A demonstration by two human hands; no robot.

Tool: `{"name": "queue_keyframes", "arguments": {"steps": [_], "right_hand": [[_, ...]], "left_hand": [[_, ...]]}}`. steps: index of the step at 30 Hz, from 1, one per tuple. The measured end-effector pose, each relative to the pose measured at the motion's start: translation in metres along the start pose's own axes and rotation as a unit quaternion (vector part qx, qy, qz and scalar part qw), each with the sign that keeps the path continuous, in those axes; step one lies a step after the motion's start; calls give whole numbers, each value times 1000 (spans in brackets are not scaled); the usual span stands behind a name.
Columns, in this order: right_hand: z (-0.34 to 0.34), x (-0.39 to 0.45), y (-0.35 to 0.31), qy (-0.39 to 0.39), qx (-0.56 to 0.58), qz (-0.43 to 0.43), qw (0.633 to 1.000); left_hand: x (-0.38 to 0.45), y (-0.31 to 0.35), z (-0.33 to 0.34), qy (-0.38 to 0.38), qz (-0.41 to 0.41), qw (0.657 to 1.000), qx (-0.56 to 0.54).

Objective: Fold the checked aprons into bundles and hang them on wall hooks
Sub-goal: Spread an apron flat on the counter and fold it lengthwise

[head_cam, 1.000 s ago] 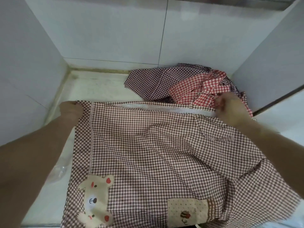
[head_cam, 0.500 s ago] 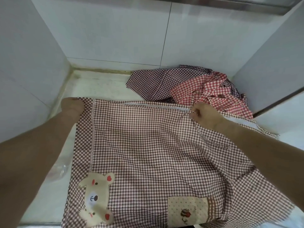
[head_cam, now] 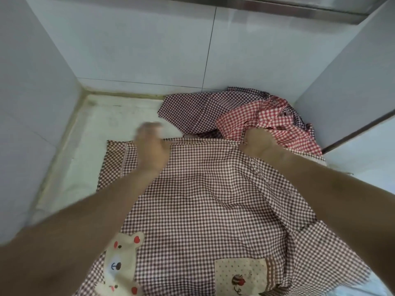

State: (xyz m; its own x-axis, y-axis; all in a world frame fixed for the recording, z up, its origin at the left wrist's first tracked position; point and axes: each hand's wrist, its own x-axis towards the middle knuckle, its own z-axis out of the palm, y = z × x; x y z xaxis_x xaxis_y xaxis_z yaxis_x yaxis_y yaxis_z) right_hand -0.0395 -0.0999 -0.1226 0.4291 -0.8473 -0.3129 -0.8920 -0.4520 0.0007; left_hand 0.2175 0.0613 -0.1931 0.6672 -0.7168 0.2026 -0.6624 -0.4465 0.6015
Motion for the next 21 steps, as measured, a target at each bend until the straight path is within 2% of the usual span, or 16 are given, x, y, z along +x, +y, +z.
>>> {"name": "queue_keyframes", "arguments": {"steps": [1,3,5,7,11,14,16,17,19,20,21], "right_hand": [[2,1,-1,0,3,1,1000],[4,1,-2,2,1,-9,1000],[5,0,0,1,-2,-20,1000],[6,-3,2,-13,7,-26,1000],[1,-5,13,-69,26,-75,994],[-25,1,15,-143,-34,-75,986],[-46,8,19,-166,-23,-47,985],[-58,12,22,-160,12,-24,987],[-78,28,32,-76,163,54,982],[-87,37,38,-9,259,97,961],[-94,44,43,51,375,140,915]], "left_hand": [[-32,62,-6,-45,82,994,-55],[-71,104,20,-246,143,956,-78],[-90,115,49,-393,118,912,-9],[-95,113,62,-475,69,875,53],[-91,86,78,-533,42,832,147],[-93,78,80,-528,48,825,196],[-93,78,81,-528,43,825,197],[-93,79,82,-528,41,826,195],[-92,81,80,-530,36,824,199],[-92,80,80,-528,35,825,200],[-93,79,80,-524,35,827,200]]}}
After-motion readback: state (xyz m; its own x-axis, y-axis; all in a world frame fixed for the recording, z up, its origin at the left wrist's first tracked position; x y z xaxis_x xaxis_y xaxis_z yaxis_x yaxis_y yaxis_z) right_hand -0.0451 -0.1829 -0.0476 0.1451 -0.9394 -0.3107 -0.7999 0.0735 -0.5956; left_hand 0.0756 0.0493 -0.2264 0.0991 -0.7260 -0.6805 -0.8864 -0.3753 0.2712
